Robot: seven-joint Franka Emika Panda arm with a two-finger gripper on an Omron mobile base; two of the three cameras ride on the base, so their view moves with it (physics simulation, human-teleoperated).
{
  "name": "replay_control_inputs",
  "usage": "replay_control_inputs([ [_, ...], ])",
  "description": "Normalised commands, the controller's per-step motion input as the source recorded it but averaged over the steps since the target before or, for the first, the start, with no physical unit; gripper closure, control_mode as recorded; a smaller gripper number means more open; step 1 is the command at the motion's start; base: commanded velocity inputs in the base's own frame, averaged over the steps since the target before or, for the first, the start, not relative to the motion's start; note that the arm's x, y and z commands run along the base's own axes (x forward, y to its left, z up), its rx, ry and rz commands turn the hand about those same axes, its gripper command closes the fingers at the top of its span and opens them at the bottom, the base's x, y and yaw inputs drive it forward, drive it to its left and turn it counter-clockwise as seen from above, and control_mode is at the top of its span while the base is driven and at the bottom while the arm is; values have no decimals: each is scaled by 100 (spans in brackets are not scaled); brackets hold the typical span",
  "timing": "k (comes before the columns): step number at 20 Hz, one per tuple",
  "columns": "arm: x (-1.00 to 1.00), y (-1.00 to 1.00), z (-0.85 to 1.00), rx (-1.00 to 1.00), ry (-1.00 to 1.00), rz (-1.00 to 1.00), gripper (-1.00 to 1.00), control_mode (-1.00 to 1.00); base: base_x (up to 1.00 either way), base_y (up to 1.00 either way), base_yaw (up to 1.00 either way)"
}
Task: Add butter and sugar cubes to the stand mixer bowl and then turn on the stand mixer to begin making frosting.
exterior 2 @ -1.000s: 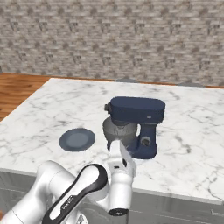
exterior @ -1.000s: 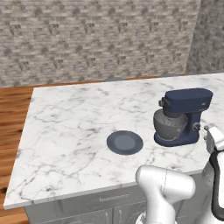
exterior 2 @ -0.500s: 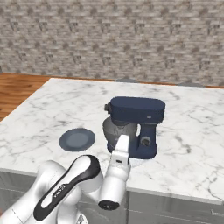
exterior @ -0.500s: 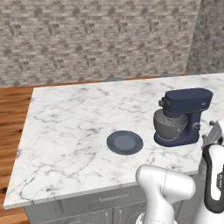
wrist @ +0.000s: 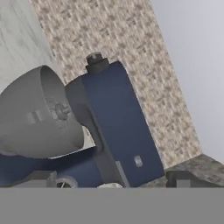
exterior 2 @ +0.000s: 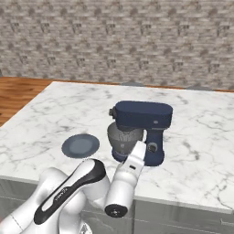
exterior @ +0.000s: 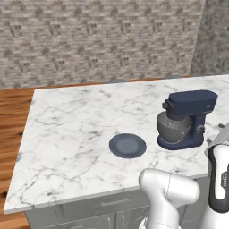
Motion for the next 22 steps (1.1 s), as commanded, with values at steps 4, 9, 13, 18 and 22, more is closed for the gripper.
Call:
replay_control_inputs([
  [4, 2, -14, -14, 10, 0, 4, -100, -100, 0, 0, 0],
  [9, 10, -2, -7, 1, 1, 0, -100, -100, 0, 0, 0],
  [13, 32, 0, -13, 0, 1, 0, -100, -100, 0, 0, 0],
  [18, 36, 0, -15, 0, 5, 0, -100, -100, 0, 0, 0],
  [22, 31, -2, -13, 0, 1, 0, -100, -100, 0, 0, 0],
])
